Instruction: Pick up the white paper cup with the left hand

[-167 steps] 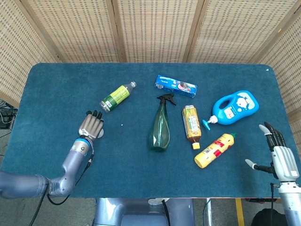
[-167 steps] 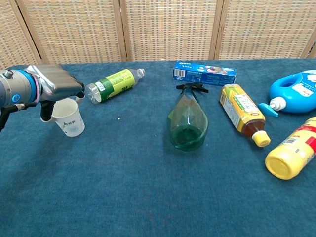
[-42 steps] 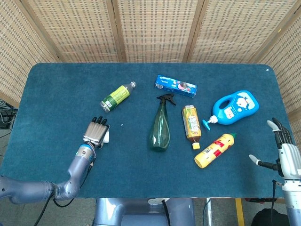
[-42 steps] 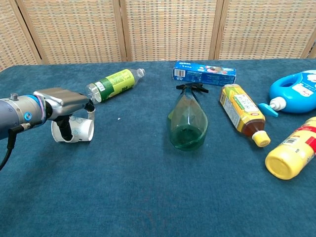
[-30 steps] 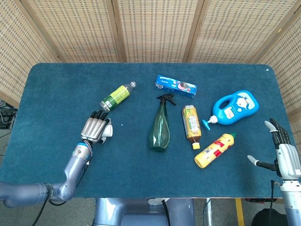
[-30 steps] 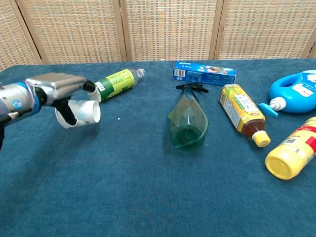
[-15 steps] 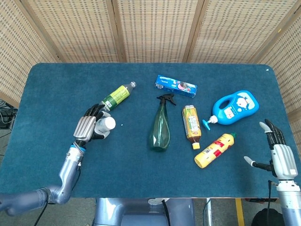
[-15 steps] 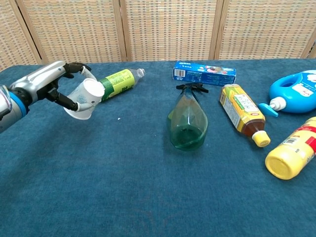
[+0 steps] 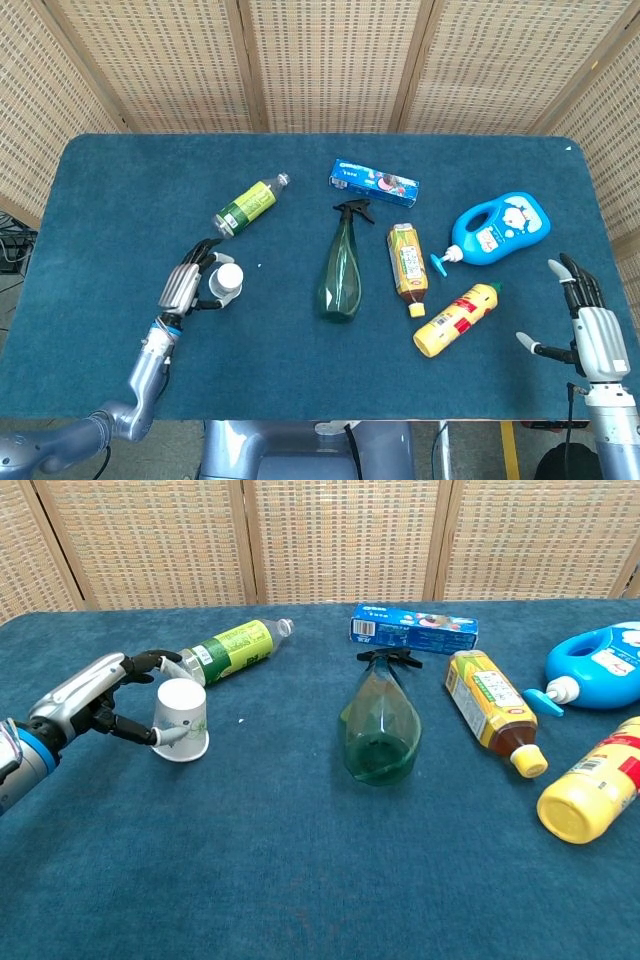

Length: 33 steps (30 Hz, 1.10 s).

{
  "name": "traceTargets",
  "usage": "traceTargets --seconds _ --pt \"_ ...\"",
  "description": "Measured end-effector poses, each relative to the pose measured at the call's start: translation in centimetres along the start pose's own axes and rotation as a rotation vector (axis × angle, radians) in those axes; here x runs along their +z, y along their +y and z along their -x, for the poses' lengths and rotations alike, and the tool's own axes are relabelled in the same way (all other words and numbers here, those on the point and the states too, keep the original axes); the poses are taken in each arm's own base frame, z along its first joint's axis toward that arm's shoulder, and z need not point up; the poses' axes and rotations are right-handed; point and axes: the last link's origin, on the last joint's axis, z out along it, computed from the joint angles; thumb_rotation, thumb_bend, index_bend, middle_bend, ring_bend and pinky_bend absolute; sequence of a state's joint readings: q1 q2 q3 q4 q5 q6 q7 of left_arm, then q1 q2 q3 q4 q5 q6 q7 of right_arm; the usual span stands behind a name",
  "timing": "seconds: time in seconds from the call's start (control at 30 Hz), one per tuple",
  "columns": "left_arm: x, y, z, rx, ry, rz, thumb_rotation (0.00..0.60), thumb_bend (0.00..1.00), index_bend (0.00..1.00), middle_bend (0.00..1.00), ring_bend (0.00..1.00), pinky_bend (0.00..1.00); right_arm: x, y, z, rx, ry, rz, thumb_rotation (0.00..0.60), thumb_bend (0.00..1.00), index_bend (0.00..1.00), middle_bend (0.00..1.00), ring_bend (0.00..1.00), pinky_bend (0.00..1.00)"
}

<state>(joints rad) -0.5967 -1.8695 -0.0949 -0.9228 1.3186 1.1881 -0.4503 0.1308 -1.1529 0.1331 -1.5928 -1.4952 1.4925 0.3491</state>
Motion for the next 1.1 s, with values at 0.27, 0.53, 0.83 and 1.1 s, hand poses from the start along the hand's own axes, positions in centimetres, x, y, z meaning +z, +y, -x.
traceTargets --seconds 0.27,0.53,0.83,1.1 --pt "-0.5 -0.4 -0.3 0.015 -0.035 0.016 0.514 0.20 0.11 0.00 0.00 0.00 0.0 0.0 -0.1 0.000 0.003 0.001 0.600 0.10 0.09 0.00 0.00 0.00" --pt "-0.9 1.0 -4.0 0.064 0.078 0.116 0.514 0.22 0.11 0.00 0.00 0.00 0.1 0.3 0.0 -0.012 -0.004 0.007 0.600 0.10 0.09 0.00 0.00 0.00" --pt "-4.1 1.8 -9.1 0.342 0.105 0.091 0.517 0.24 0.09 0.00 0.00 0.00 0.0 0.6 0.4 -0.102 -0.035 0.017 0.600 0.10 0.09 0.00 0.00 0.00" --pt "-10.8 0.4 -13.4 0.691 0.099 -0.106 0.534 0.24 0.08 0.00 0.00 0.00 0.0 0.9 1.2 -0.200 -0.070 0.038 0.600 0.10 0.06 0.00 0.00 0.00"
